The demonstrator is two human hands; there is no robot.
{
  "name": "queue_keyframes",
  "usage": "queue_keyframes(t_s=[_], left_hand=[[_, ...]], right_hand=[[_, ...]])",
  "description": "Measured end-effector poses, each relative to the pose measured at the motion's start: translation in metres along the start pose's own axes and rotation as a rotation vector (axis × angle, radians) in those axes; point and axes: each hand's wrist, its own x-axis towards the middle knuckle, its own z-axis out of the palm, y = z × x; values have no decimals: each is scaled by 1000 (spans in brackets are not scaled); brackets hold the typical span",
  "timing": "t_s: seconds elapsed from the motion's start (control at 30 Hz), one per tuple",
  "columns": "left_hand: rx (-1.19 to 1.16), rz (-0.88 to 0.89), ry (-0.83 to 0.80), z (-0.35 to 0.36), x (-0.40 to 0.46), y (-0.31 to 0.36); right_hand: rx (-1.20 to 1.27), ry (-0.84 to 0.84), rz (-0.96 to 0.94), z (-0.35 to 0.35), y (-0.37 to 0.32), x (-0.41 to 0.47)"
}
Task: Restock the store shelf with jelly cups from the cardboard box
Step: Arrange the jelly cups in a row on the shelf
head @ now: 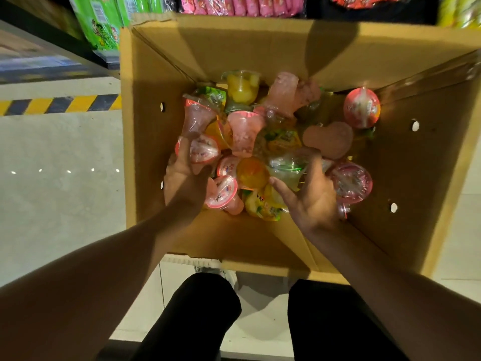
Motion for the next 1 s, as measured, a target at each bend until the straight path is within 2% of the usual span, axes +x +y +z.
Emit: queue_keyframes(t_s=[0.1,0.23,0.43,0.6,0.73,1.0], left_hand=[[-175,64,-96,-21,-8,20],[-213,205,-209,-75,-50,76],[-470,221,-357,-193,-151,183],[-463,386,-326,-323,-235,269],[-427,529,-239,-422,-292,318],[-466,796,-114,-561,-353,375]], right_hand=[[214,32,-27,-27,-11,-25],[423,54,15,-80,-52,-64],[480,164,-37,-180,-160,-142],[600,127,-120,-284,-272,-238],[547,179,-257,-353,-359,-312],[494,303,-551,-426,-477,-399]])
